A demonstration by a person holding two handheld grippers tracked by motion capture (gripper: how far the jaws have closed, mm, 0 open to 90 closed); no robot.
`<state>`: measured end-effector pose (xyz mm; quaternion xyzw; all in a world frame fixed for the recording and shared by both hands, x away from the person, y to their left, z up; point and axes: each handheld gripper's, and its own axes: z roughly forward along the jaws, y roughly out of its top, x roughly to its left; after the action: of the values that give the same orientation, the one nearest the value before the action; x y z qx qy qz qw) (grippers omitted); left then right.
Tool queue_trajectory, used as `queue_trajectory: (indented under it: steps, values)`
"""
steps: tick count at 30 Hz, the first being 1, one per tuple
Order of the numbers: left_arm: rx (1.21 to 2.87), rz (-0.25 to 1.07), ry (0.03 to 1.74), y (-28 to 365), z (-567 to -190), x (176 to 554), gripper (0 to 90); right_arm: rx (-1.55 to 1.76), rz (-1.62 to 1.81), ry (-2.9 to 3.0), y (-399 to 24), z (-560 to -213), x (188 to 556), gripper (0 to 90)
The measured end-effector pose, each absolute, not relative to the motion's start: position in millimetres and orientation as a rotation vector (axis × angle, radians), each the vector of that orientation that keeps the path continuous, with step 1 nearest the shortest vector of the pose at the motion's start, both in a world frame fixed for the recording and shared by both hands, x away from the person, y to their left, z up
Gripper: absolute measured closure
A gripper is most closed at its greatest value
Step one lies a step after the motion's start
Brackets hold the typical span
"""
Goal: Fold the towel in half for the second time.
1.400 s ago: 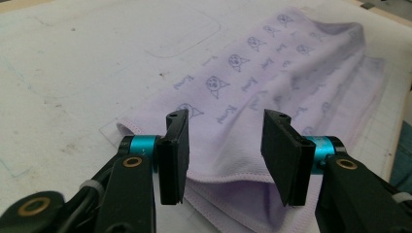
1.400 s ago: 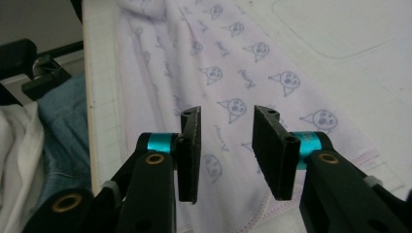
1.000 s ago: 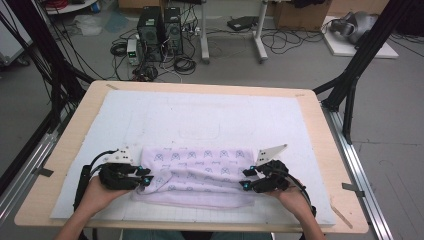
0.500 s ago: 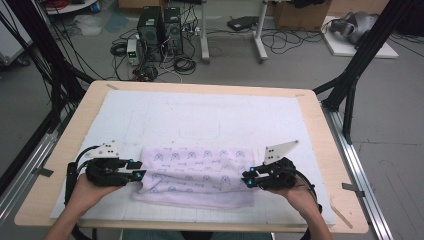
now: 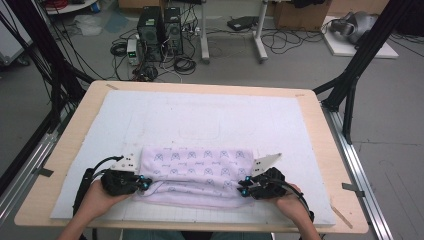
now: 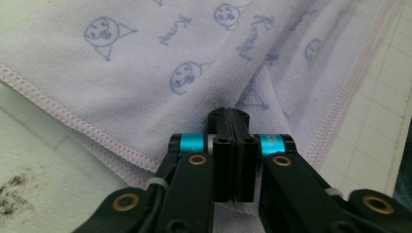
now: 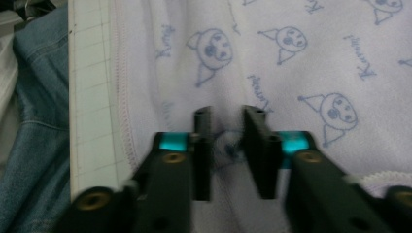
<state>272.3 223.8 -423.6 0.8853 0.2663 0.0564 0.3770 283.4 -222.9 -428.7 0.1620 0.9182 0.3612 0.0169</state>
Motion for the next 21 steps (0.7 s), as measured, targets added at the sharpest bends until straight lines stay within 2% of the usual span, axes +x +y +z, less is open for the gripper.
queue_trajectory:
  steps: [4,9,13,16,19,21]
  values:
    - [2.207,0.181,0.674,240.6,-407.1,264.2,89.7,0.493,1.165,2.843,-226.6,-417.9,281.3,85.2]
    - [2.177,0.199,0.648,249.8,-389.4,255.0,89.5,0.452,1.255,2.776,-234.8,-394.5,270.2,82.5]
    - [2.186,0.136,0.640,238.4,-398.4,256.0,70.8,0.456,1.269,2.779,-234.5,-395.4,265.1,73.5]
    - [2.224,0.110,0.633,225.4,-413.9,257.0,65.2,0.434,1.203,2.808,-229.0,-408.6,265.2,67.2]
    - [2.292,0.110,0.622,216.1,-426.6,257.1,66.3,0.454,1.143,2.838,-223.5,-422.6,267.2,65.2]
    - [2.293,0.129,0.608,214.1,-429.9,253.8,74.5,0.443,1.117,2.856,-220.2,-429.8,268.7,68.1]
